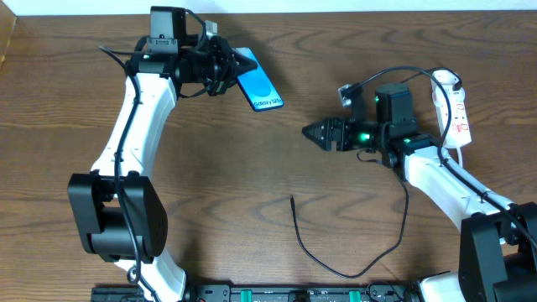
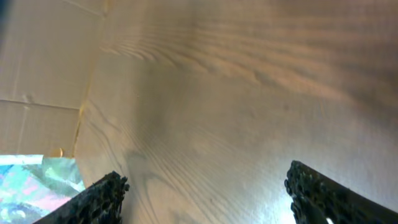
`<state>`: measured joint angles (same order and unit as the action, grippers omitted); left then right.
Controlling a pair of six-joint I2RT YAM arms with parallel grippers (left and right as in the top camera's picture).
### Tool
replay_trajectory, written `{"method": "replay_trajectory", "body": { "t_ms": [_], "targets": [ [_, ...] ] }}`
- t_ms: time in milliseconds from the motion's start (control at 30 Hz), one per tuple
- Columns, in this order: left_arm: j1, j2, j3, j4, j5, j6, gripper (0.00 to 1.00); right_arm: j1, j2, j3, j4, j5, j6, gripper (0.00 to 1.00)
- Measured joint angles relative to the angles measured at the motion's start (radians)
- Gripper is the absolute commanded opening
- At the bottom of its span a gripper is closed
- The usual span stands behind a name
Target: Plug charger to phone and switch on socket
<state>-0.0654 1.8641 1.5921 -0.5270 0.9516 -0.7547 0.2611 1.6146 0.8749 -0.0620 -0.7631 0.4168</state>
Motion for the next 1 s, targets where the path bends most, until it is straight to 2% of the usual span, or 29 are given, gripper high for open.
{"method": "replay_trajectory", "body": {
  "t_ms": [133, 300, 433, 567, 633, 733, 833, 933, 1000],
  "targets": [
    [0.021, 0.000, 0.000, 0.066, 0.126, 0.095, 0.07, 0.033, 0.000, 0.000, -0.077, 0.068, -0.005, 0.80],
    [0.084, 0.000, 0.000, 0.166, 0.297, 0.149, 0.07, 0.082, 0.000, 0.003, -0.122, 0.177, -0.004, 0.80],
    [0.144, 0.000, 0.000, 0.195, 0.389, 0.162, 0.07, 0.134, 0.000, 0.047, -0.275, 0.307, -0.005, 0.87],
    [0.192, 0.000, 0.000, 0.195, 0.427, 0.169, 0.08, 0.212, 0.000, 0.150, -0.471, 0.488, -0.005, 0.99],
    [0.212, 0.000, 0.000, 0.195, 0.438, 0.172, 0.07, 0.257, 0.000, 0.192, -0.526, 0.574, -0.007, 0.99],
    [0.235, 0.000, 0.000, 0.195, 0.446, 0.176, 0.07, 0.328, -0.003, 0.214, -0.523, 0.658, -0.007, 0.99],
    [0.246, 0.000, 0.000, 0.195, 0.456, 0.177, 0.08, 0.381, -0.003, 0.215, -0.515, 0.675, -0.005, 0.99],
    [0.248, 0.000, 0.000, 0.195, 0.460, 0.177, 0.07, 0.423, -0.003, 0.215, -0.502, 0.670, -0.002, 0.91],
    [0.249, 0.000, 0.000, 0.195, 0.460, 0.177, 0.07, 0.448, -0.003, 0.215, -0.502, 0.668, 0.005, 0.93]
  ]
}}
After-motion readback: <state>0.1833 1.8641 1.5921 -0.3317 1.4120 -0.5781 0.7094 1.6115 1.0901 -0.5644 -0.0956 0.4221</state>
